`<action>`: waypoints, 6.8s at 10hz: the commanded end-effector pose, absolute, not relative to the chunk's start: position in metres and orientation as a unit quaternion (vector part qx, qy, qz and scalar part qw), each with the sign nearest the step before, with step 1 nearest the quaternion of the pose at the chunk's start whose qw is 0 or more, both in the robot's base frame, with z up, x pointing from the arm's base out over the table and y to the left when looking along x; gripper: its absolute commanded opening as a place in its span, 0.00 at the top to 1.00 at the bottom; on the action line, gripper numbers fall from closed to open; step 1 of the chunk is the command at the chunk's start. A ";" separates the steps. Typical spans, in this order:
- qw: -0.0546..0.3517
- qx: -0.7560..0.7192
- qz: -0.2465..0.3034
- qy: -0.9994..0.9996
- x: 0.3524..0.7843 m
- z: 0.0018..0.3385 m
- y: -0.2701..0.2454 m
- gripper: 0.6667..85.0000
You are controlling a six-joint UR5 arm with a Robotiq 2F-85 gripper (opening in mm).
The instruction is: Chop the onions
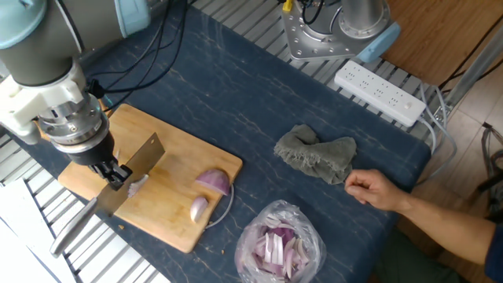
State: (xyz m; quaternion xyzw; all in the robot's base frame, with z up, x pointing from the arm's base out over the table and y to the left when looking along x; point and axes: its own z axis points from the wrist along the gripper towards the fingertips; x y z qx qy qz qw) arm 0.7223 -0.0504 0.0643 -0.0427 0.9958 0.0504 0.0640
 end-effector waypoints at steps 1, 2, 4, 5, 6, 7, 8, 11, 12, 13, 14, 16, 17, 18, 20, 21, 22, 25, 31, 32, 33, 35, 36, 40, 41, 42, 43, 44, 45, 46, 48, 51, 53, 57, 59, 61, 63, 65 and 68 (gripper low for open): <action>0.066 -0.044 0.059 0.995 0.726 0.072 -0.054 1.00; 0.057 -0.048 0.066 0.995 0.722 0.088 -0.057 1.00; 0.048 -0.034 0.075 0.995 0.715 0.120 -0.058 1.00; 0.047 -0.033 0.072 0.996 0.717 0.129 -0.058 1.00; 0.054 -0.030 0.065 0.996 0.721 0.131 -0.059 1.00; 0.055 -0.032 0.063 0.996 0.722 0.131 -0.060 1.00; 0.056 -0.044 0.048 0.996 0.724 0.129 -0.068 1.00; 0.066 -0.072 0.015 0.995 0.729 0.128 -0.082 1.00; 0.071 -0.059 0.019 0.996 0.733 0.126 -0.084 1.00; 0.069 -0.025 0.032 0.997 0.735 0.123 -0.083 1.00; 0.067 0.006 0.039 0.997 0.736 0.121 -0.082 1.00; 0.052 0.057 0.046 0.996 0.731 0.119 -0.080 1.00; 0.045 0.053 0.050 0.996 0.728 0.117 -0.078 1.00; 0.046 0.041 0.050 0.997 0.728 0.113 -0.077 1.00; 0.048 0.027 0.057 0.997 0.729 0.109 -0.071 1.00; 0.048 0.024 0.068 0.996 0.729 0.109 -0.064 1.00; 0.047 0.023 0.076 0.996 0.729 0.109 -0.060 1.00; 0.049 -0.007 0.068 0.996 0.729 0.107 -0.064 1.00; 0.040 0.003 0.080 0.996 0.726 0.103 -0.063 1.00; 0.037 0.012 0.081 0.996 0.725 0.103 -0.065 1.00; 0.036 0.020 0.077 0.996 0.725 0.102 -0.068 1.00; 0.038 0.023 0.070 0.997 0.727 0.102 -0.073 1.00; 0.037 0.024 0.071 0.996 0.727 0.103 -0.074 1.00; 0.038 0.031 0.074 0.996 0.727 0.102 -0.074 1.00; 0.039 0.031 0.074 0.996 0.728 0.101 -0.074 1.00; 0.040 0.031 0.075 0.996 0.729 0.100 -0.073 1.00; 0.041 0.031 0.074 0.996 0.730 0.099 -0.074 1.00; 0.041 0.032 0.074 0.996 0.730 0.098 -0.073 1.00; 0.042 0.032 0.074 0.996 0.731 0.097 -0.072 1.00; 0.043 0.032 0.075 0.996 0.731 0.096 -0.072 1.00; 0.045 0.032 0.074 0.996 0.732 0.094 -0.072 1.00; 0.046 0.033 0.074 0.996 0.734 0.093 -0.071 1.00; 0.047 0.034 0.075 0.996 0.734 0.093 -0.070 1.00; 0.050 0.032 0.072 0.996 0.736 0.089 -0.069 1.00; 0.053 0.032 0.069 0.996 0.738 0.086 -0.069 1.00; 0.059 0.031 0.064 0.996 0.739 0.082 -0.069 1.00; 0.064 0.031 0.061 0.996 0.741 0.078 -0.066 1.00; 0.071 0.029 0.054 0.996 0.742 0.073 -0.065 1.00; 0.088 0.030 0.052 0.994 0.747 0.062 -0.061 1.00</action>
